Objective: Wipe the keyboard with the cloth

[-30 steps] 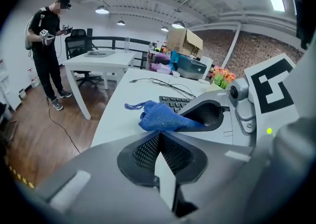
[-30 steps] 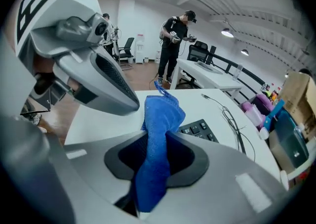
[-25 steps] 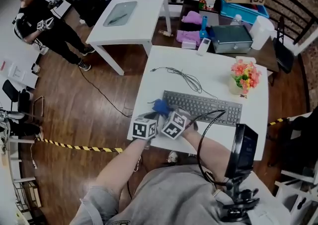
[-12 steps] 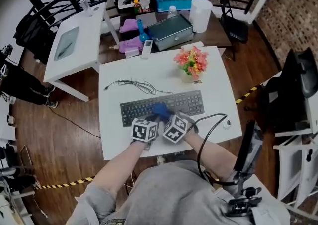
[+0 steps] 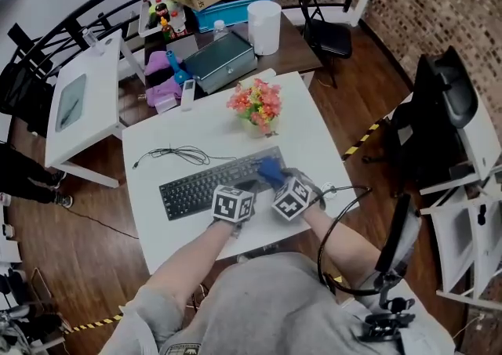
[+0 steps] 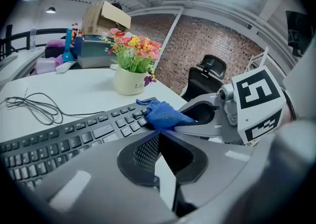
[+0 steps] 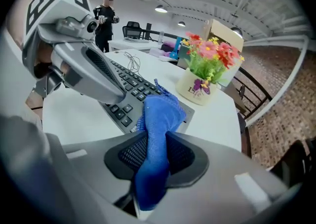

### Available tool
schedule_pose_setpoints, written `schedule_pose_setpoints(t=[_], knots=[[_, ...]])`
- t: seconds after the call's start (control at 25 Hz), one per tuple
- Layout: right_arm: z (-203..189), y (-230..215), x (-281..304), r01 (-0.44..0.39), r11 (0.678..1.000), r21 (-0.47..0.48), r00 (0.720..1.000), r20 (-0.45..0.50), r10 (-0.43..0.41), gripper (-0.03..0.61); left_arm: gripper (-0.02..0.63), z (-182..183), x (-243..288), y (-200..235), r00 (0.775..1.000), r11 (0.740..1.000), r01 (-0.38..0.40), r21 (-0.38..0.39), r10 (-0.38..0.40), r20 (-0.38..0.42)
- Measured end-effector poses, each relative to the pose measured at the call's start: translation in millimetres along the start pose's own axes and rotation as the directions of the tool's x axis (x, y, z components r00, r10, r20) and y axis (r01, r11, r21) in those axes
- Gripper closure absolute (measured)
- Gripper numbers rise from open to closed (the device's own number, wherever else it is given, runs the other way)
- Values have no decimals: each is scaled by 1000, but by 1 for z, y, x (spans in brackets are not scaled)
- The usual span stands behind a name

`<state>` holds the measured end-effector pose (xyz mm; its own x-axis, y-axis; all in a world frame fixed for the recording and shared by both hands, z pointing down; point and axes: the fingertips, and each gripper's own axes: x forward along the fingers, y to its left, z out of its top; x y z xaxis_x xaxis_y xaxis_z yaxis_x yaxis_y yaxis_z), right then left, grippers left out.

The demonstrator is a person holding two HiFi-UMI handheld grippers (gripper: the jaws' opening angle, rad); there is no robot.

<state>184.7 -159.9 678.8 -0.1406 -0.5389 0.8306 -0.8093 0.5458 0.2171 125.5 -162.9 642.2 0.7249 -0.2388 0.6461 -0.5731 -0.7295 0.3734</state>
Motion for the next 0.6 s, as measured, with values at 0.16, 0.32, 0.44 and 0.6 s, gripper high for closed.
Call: schedule_pose_setpoints(t=[0.16, 0.32, 0.44, 0.6], knots=[[-8, -14, -3, 2, 1000, 17, 1000, -9, -2, 469, 614, 7, 13, -8, 1000, 1000, 11, 5, -11, -4], [10, -26, 1, -3, 1000, -21, 1000, 21, 3, 469, 614, 16, 20, -3, 1000, 1000, -9, -4, 9, -1], [31, -38, 9, -8, 998, -65, 999, 42, 11, 469, 614, 28, 20, 8, 999, 999, -41, -20, 41, 14], [52, -47, 22, -22, 993, -116, 998, 51, 28, 469, 614, 38, 18, 26, 997, 996, -66, -67, 68, 29]])
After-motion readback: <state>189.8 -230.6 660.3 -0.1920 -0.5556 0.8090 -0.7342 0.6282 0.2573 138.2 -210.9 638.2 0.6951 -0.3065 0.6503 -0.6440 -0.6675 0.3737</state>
